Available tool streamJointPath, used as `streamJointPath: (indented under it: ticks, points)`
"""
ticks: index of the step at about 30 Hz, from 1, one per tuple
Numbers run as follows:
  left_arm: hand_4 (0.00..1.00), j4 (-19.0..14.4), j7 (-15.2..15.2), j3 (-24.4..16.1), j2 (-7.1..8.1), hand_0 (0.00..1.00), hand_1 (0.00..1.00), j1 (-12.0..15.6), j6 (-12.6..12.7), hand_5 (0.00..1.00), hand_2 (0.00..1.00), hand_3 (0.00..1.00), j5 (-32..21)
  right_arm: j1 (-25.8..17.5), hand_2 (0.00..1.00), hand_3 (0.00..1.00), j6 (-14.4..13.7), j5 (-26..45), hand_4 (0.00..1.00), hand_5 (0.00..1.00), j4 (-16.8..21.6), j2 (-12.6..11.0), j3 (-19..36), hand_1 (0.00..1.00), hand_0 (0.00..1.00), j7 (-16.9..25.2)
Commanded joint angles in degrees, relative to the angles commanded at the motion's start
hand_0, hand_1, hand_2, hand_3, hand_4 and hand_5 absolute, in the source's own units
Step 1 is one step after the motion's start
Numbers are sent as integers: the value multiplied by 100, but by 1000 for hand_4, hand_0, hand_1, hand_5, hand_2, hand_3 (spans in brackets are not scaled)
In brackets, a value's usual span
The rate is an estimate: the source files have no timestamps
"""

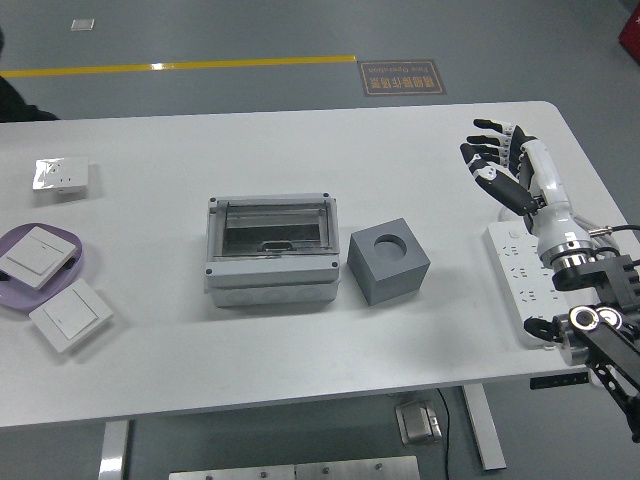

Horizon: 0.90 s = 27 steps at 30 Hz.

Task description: Pick up the cylinder from the cube,place it in the box,flap close box

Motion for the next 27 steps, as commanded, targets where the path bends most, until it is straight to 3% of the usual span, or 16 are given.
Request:
streamJointPath:
  ticks: [6, 21, 27]
  points:
    - [710, 3, -1, 5, -3, 613, 628, -17, -4, 245, 607, 634, -34, -80, 708, 748, -80, 520, 730, 360, -88, 54, 158, 712, 742, 162]
    - [710, 13, 13, -3, -1, 614, 629, -46, -11, 244, 607, 634, -54, -99, 708, 722, -148, 576, 729, 357, -95, 158, 282, 718, 727, 205]
    - [711, 16, 26, -15, -10, 614, 629, -49, -11, 243, 607, 634, -45, -60, 705, 719, 153, 825, 729, 358, -125, 200, 281, 718, 729, 388]
